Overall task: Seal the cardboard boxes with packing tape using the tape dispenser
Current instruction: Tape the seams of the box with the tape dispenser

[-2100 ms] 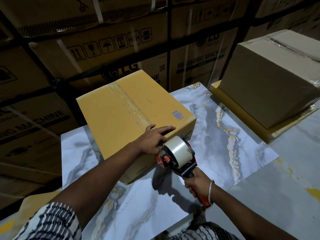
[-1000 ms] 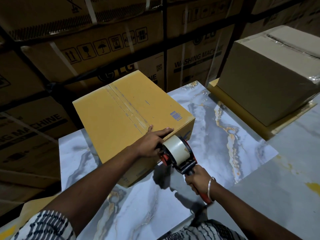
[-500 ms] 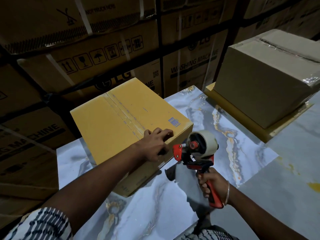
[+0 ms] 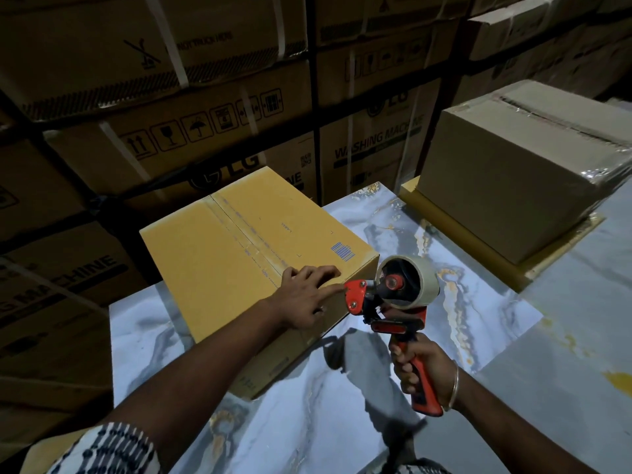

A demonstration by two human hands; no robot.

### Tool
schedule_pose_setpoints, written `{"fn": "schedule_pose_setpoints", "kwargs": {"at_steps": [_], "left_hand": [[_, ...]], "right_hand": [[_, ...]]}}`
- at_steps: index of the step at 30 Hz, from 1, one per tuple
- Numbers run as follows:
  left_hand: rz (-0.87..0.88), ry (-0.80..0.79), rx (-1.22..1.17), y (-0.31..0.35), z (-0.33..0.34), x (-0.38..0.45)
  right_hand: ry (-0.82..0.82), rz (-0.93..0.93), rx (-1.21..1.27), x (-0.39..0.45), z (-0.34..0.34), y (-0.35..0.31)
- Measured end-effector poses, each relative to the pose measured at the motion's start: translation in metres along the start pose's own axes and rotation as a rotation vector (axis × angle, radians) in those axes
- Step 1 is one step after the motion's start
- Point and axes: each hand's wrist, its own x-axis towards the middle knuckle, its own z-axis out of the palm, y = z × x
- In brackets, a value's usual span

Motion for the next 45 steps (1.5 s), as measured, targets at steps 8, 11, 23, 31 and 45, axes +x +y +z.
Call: {"fn": "schedule_pose_setpoints", "kwargs": {"at_steps": [8,11,23,31,45], "left_hand": [[-0.166,0.231,-0.223,0.003,0.012,-0.01],[-0.316,0.071,-0.169,0.012,0.012,-0.008],[-0.247,-0.012,-0.086,0.024,0.013,-0.017],[0.092,-0.019,0.067,0.017,0.019,-0.065],[-0.322,0.367,-0.253,0.054,0.077,-0.151]], "right_hand": [[-0.003,-0.022,0.044,-0.006,0.004,-0.007],[-0.004,-0.017,0.036,-0.008,0.004,-0.007],[-0.06,-0.044,0.015,-0.012,0.019,-0.027],[-0.136,-0.079,-0.047,-0.006,0.042,-0.044],[-0.234,0.007,-0.182,0.027,0.066,-0.04]]}}
